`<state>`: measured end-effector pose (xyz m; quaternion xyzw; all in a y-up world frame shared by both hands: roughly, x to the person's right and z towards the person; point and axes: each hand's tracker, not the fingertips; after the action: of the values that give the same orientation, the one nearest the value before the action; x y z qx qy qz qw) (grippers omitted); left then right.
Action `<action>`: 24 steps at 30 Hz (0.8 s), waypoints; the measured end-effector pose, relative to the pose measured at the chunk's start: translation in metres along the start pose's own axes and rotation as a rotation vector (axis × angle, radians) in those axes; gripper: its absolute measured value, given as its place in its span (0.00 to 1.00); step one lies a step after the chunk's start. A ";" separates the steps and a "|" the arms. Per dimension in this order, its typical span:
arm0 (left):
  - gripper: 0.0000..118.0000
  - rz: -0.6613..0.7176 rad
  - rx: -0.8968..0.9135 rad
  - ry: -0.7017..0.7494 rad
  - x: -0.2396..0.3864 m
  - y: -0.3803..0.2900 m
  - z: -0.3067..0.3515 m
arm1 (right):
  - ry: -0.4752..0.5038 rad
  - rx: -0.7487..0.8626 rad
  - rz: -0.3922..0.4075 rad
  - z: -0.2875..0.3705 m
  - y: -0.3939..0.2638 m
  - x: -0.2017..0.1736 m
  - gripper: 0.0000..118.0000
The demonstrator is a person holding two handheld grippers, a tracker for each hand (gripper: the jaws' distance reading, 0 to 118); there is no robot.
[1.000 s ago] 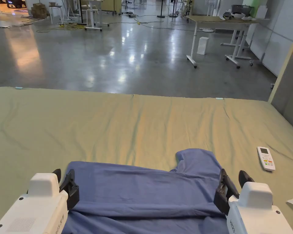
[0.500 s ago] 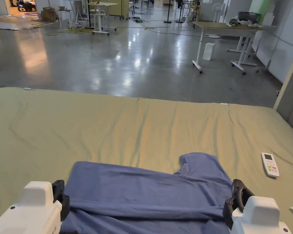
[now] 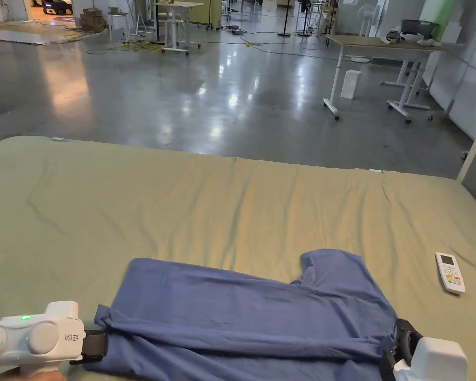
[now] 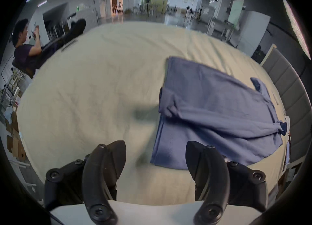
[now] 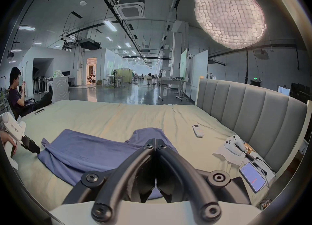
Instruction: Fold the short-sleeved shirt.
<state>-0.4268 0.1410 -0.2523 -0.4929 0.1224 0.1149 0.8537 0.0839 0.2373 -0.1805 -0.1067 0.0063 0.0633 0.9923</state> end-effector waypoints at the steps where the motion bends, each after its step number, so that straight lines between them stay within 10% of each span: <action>1: 0.63 -0.003 -0.030 -0.003 0.001 0.003 -0.007 | -0.004 -0.007 0.003 0.000 -0.002 0.002 0.00; 7: 0.60 -0.156 -0.109 0.096 0.029 -0.003 -0.022 | -0.022 -0.074 0.000 -0.002 -0.015 0.013 0.00; 13: 0.07 -0.341 -0.107 0.072 0.057 -0.017 -0.013 | -0.047 -0.147 0.014 -0.012 -0.026 0.031 0.00; 19: 0.06 -0.298 -0.043 0.068 0.049 -0.028 0.004 | -0.028 -0.408 -0.047 -0.058 -0.046 0.073 0.02; 24: 0.06 -0.296 0.010 0.069 0.039 -0.031 0.020 | 0.083 -0.598 -0.002 -0.106 -0.065 0.092 0.34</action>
<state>-0.3784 0.1459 -0.2301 -0.5050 0.0784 -0.0299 0.8591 0.1836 0.1637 -0.2726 -0.3965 0.0278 0.0571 0.9158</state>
